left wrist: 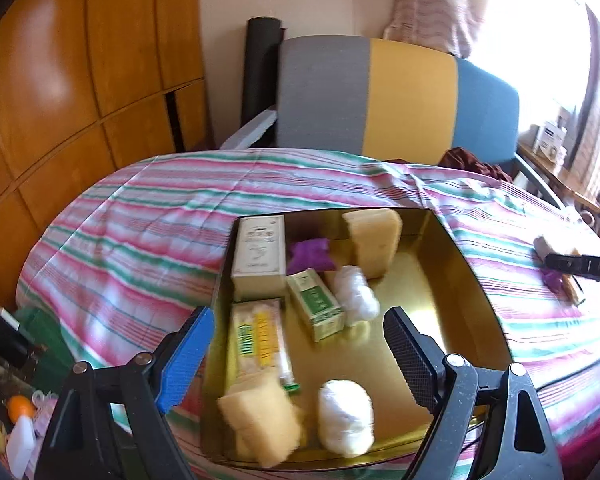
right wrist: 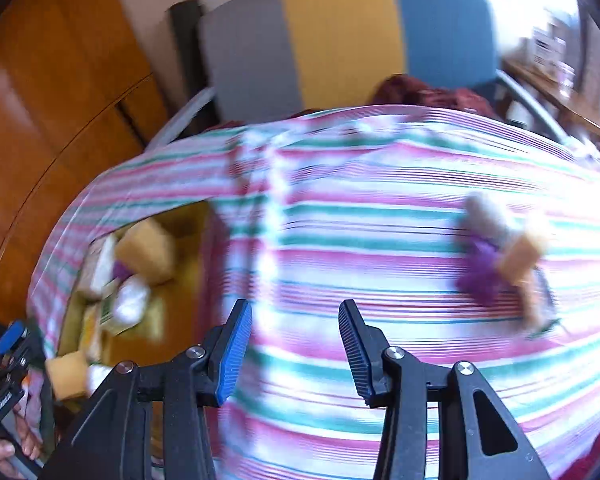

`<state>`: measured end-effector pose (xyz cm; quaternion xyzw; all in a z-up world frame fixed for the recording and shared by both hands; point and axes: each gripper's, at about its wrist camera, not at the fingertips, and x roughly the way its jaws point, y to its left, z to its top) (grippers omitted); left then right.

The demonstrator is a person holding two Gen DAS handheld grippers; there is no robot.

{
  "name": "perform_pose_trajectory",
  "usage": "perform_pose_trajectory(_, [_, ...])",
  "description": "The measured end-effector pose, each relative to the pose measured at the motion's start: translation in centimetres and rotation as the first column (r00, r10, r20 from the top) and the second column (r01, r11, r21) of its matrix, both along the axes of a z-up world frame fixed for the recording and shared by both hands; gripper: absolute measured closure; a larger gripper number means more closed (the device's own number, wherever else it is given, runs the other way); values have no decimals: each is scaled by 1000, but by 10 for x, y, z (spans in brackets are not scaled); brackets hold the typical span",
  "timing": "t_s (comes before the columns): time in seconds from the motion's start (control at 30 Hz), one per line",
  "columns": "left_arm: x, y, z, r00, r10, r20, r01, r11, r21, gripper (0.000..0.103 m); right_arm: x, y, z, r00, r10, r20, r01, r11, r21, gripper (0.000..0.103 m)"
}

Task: Organize objects
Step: 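Move both tools back toward the remaining items on the cloth, then grasp another yellow sponge with the right gripper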

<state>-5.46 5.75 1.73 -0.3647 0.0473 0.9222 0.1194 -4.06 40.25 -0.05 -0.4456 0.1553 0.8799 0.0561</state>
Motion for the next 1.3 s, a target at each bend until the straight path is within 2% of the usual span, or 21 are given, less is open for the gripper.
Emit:
perform_pose_trajectory(0.17, [4, 29, 3, 998, -64, -6, 64, 998, -13, 16, 23, 67, 1, 986, -165, 0, 165, 986, 17, 57])
perform_pose_trajectory(0.4, [7, 66, 7, 989, -150, -10, 150, 988, -28, 16, 50, 143, -9, 938, -347, 24, 346, 938, 29, 56])
perform_pose_trajectory(0.53, [8, 90, 8, 979, -202, -4, 201, 979, -32, 16, 48, 165, -16, 930, -365, 35, 366, 931, -16, 53])
perform_pose_trajectory(0.63, [9, 107, 8, 971, -237, 5, 237, 971, -37, 16, 38, 174, -19, 931, -365, 26, 366, 928, -74, 43])
perform_pose_trajectory(0.73, [12, 121, 8, 963, -270, 10, 271, 962, -38, 16, 20, 177, -22, 931, -363, 24, 364, 925, -114, 41])
perform_pose_trajectory(0.83, [13, 130, 6, 957, -288, 22, 289, 957, -35, 16, -4, 176, -31, 932, -359, 56, 363, 926, -105, 33])
perform_pose_trajectory(0.93, [13, 138, 4, 953, -302, 32, 303, 953, -31, 16, -26, 173, -43, 930, -351, 108, 359, 930, -77, 32])
perform_pose_trajectory(0.97, [14, 140, 4, 951, -308, 34, 309, 951, -30, 16, -30, 174, -47, 930, -347, 120, 357, 931, -76, 35])
perform_pose_trajectory(1.0, [13, 142, 4, 949, -314, 36, 315, 949, -29, 16, -31, 174, -49, 930, -344, 129, 355, 932, -73, 42])
perform_pose_trajectory(1.03, [14, 144, 4, 946, -321, 38, 322, 946, -29, 16, -31, 173, -51, 929, -343, 141, 353, 934, -53, 53])
perform_pose_trajectory(1.07, [13, 146, 3, 944, -326, 39, 327, 944, -29, 16, -28, 172, -50, 928, -343, 145, 351, 936, -30, 56])
perform_pose_trajectory(1.2, [12, 154, 3, 938, -344, 44, 346, 938, -21, 16, -7, 166, -38, 937, -332, 113, 330, 943, 35, 61])
perform_pose_trajectory(1.3, [11, 163, 5, 931, -362, 45, 363, 932, -18, 16, 19, 173, -25, 926, -371, 69, 368, 928, 52, 61])
